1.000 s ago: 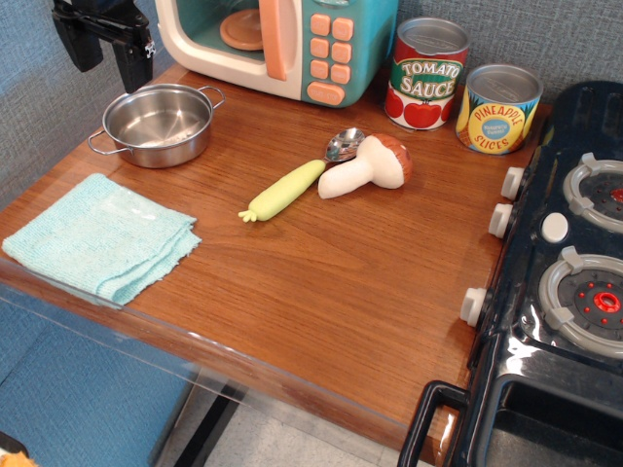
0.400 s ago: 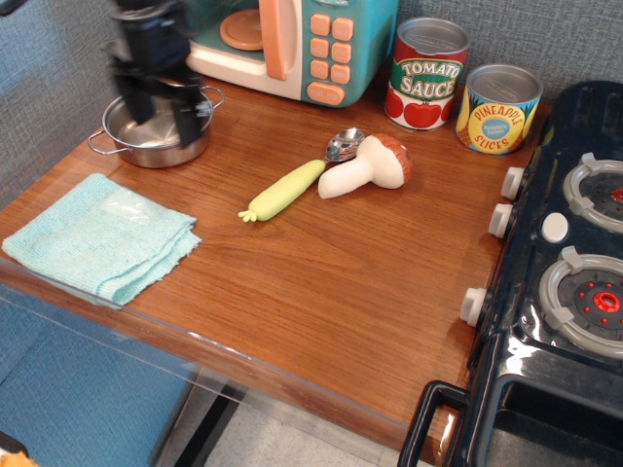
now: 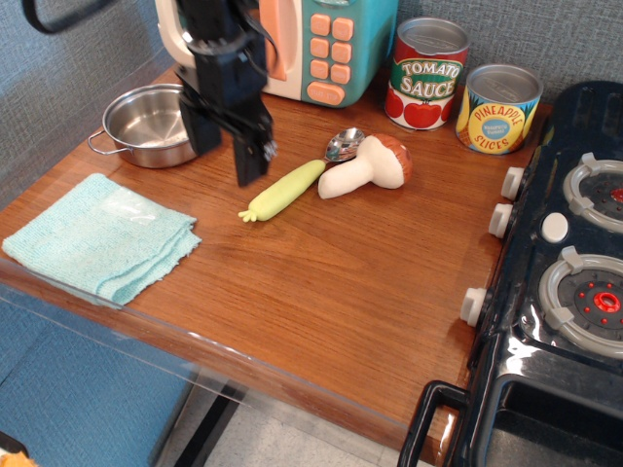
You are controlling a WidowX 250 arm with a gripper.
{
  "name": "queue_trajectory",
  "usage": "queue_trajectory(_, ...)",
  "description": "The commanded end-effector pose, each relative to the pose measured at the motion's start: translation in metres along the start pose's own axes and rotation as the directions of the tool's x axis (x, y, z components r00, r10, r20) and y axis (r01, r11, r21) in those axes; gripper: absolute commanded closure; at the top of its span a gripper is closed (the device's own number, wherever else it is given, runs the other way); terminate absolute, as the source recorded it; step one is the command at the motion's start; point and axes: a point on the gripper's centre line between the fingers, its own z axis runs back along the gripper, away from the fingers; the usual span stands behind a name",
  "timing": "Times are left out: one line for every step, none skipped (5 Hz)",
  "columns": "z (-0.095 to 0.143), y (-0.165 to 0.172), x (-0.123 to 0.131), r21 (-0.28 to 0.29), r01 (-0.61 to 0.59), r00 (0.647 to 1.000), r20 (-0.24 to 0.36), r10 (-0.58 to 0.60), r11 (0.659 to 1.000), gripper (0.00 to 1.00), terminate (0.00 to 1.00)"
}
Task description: Move the spoon closer to the pan
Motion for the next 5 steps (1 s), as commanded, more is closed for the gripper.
queue_trajectory(-0.016, -0.018, -0.004, 0.038, 0.005, 1.0, -0.022, -0.004, 0.999, 0.0, 0.0)
queue_trajectory(-0.025, -0.022, -0.004, 0.039, -0.007, 0.999, -0.039, 0.009, 0.999, 0.0, 0.0)
queue_trajectory(-0.031, -0.016, -0.001, 0.047, -0.031, 0.999, -0.037, 0.033, 0.998, 1.0, 0.0)
queue_trajectory(-0.024, -0.009, 0.004, 0.035, -0.055, 0.998, -0.023, 0.056, 0.998, 1.0, 0.0)
queue_trajectory(-0.008, 0.006, 0.008, 0.026, -0.103, 0.995, 0.015, 0.103, 0.994, 1.0, 0.0)
